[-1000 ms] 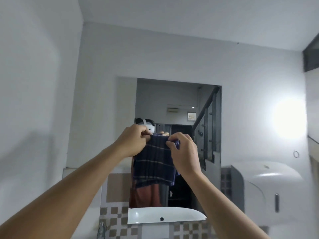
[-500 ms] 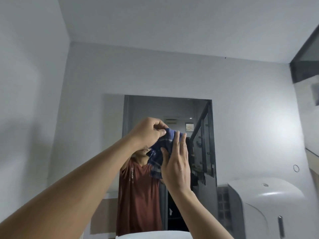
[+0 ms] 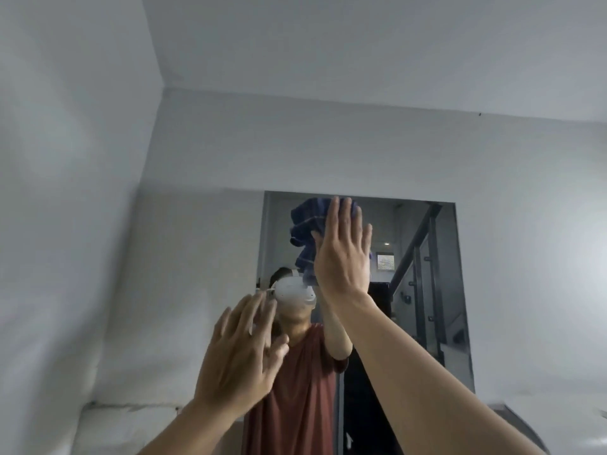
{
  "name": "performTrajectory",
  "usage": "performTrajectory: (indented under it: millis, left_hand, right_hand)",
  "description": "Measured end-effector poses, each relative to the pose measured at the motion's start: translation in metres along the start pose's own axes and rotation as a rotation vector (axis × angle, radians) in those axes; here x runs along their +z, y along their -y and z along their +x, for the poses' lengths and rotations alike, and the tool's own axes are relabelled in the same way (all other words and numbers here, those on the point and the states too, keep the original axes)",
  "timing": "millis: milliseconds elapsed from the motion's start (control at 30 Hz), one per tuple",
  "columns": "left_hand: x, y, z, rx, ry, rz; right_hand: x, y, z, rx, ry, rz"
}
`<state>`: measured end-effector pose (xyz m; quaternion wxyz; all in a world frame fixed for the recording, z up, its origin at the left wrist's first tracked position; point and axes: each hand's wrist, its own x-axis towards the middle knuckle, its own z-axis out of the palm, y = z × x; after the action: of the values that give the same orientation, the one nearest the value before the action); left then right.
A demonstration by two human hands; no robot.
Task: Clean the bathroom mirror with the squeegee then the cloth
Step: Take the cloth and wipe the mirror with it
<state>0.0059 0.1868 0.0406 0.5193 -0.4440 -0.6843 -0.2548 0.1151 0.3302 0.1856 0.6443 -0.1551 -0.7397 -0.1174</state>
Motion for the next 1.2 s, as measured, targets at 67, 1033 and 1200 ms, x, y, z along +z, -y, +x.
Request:
performTrajectory:
  millis: [67, 1033, 1200]
  left_hand:
    - [0.011, -0.003, -0.009, 0.105, 0.038, 0.017]
    - [0.056, -0.020, -0.030, 0.253, 0.077, 0.131]
    - [0.059, -0.019, -0.029, 0.254, 0.078, 0.136]
  right_hand:
    - [0.014, 0.008, 0.013, -0.064, 0.078, -0.033]
    - [0.024, 0.007, 0.043, -0.565, 0.203, -0.151]
    - [0.027, 0.012, 0.039, -0.496, 0.235, -0.148]
